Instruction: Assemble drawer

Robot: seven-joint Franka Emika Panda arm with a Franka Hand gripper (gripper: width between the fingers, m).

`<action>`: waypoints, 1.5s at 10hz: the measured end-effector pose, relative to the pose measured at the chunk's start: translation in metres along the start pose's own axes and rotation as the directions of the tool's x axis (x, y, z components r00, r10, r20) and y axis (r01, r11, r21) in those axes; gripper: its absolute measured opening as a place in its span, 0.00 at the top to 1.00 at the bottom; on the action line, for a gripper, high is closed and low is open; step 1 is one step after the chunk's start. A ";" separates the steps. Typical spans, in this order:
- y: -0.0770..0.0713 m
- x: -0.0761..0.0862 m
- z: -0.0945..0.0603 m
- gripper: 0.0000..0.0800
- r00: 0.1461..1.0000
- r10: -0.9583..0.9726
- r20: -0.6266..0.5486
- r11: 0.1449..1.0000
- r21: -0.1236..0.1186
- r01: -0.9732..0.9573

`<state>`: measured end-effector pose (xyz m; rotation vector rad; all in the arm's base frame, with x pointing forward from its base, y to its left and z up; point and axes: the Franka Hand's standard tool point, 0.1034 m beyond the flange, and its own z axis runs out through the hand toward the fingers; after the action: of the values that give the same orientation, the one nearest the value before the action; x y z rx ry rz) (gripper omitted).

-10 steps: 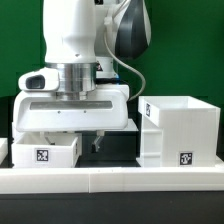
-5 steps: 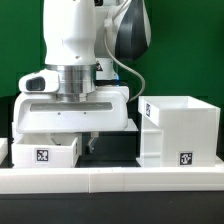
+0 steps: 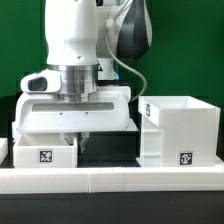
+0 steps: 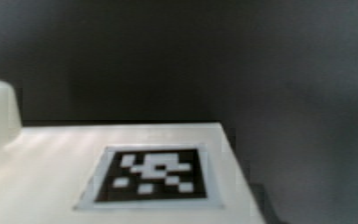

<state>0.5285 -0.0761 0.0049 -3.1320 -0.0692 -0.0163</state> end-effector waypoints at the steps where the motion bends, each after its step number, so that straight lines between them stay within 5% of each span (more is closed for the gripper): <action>1: -0.003 0.000 0.000 0.95 1.000 -0.005 0.001 1.000 0.000 0.005; 5: -0.011 -0.003 -0.016 0.95 0.971 -0.240 0.001 0.971 0.001 0.240; 6: -0.010 -0.007 -0.018 0.95 0.948 -0.316 0.029 0.949 0.025 0.316; 10: -0.007 -0.010 -0.016 0.95 0.914 -0.403 0.036 0.915 0.034 0.402; 12: -0.009 -0.010 -0.016 0.95 0.801 -0.597 0.038 0.802 0.036 0.596; 14: -0.013 -0.012 -0.015 0.95 0.597 -0.801 0.056 0.599 0.051 0.799; 15: -0.010 -0.012 -0.016 0.95 0.592 -0.804 0.053 0.595 0.051 0.802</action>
Offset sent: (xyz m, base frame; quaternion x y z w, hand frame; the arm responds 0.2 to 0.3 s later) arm -0.0188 0.0121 0.0222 0.0148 -0.0093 -0.1596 0.9870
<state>0.5161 -0.0663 0.0208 -2.7510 -1.4654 0.0892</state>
